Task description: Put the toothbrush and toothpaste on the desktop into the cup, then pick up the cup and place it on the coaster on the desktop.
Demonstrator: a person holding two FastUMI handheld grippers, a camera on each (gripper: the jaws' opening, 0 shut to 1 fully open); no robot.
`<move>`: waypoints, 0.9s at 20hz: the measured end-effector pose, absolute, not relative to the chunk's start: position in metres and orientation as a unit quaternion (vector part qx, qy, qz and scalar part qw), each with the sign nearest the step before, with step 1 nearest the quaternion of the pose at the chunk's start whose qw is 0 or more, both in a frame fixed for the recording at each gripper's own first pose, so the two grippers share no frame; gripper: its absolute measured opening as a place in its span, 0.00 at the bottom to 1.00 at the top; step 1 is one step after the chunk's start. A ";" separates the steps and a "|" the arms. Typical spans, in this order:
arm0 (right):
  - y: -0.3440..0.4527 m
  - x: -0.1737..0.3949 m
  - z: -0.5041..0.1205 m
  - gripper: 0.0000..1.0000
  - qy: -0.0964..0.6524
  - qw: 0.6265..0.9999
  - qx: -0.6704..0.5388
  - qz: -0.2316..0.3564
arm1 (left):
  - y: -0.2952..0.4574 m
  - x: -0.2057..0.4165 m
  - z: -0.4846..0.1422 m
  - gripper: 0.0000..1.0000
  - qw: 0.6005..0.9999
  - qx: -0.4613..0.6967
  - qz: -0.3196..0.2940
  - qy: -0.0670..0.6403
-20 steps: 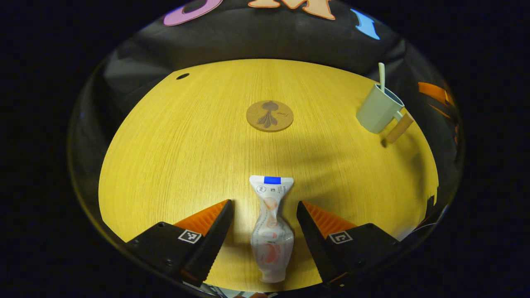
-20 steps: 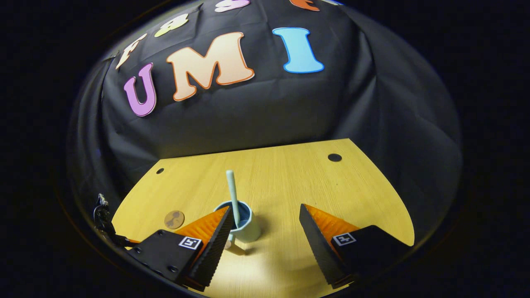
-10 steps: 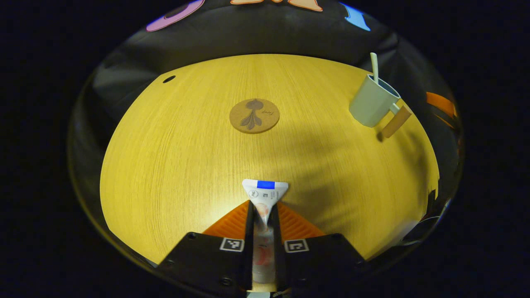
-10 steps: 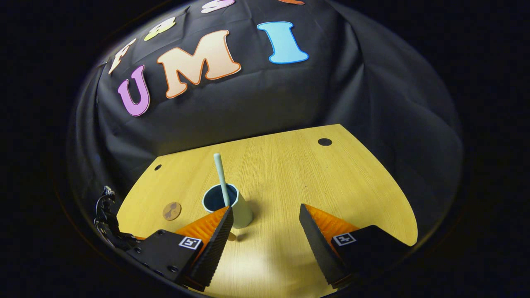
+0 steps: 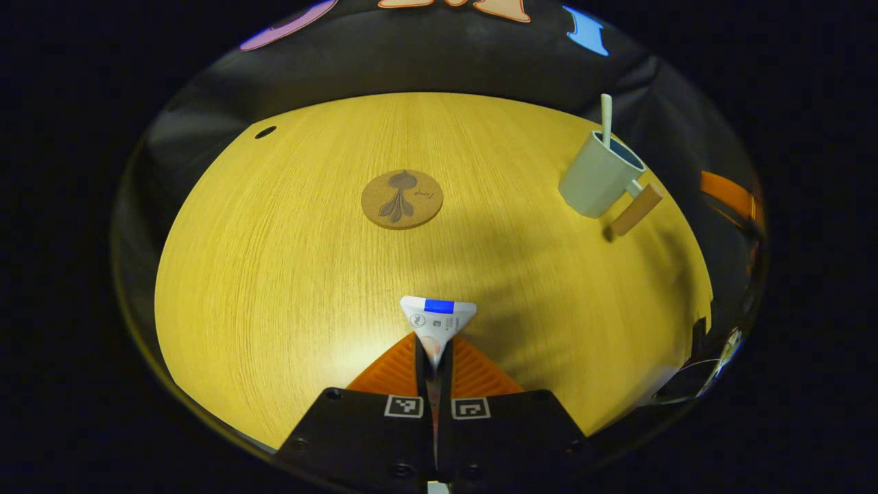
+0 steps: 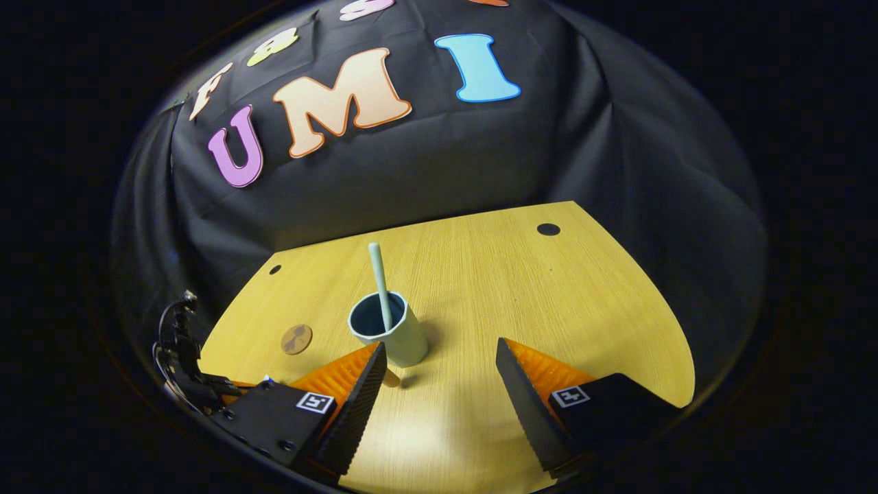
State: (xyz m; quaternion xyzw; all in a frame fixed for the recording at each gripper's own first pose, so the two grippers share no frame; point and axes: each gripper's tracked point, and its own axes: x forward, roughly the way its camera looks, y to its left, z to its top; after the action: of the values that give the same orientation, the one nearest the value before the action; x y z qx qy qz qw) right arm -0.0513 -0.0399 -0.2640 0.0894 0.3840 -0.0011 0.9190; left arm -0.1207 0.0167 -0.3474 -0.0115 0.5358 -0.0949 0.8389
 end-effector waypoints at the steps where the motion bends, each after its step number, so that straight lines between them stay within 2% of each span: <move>1: -0.038 -0.053 -0.264 0.99 0.385 0.919 0.090 0.002 | 0.009 -0.113 -0.341 0.00 0.849 -0.011 -0.103 0.518; 9: -0.039 -0.076 -0.270 0.99 0.398 0.912 0.102 0.007 | -0.047 -0.063 -0.276 0.00 0.892 -0.031 -0.165 0.420; 14: -0.046 -0.091 -0.271 0.99 0.406 0.907 0.106 0.007 | -0.084 -0.037 -0.255 0.00 0.897 -0.051 -0.200 0.391; 17: -0.052 -0.101 -0.276 0.99 0.414 0.904 0.108 0.006 | -0.106 -0.011 -0.236 0.00 0.912 -0.074 -0.207 0.347; 18: -0.054 -0.104 -0.277 0.95 0.418 0.902 0.109 0.005 | -0.113 0.001 -0.225 0.00 0.920 -0.089 -0.208 0.321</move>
State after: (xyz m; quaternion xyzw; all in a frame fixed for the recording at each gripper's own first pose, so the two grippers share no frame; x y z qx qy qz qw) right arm -0.1040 -0.0540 -0.2774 0.1094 0.4178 0.0050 0.9019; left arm 0.0011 -0.1129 -0.2254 -0.0892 0.3211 -0.2076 0.9197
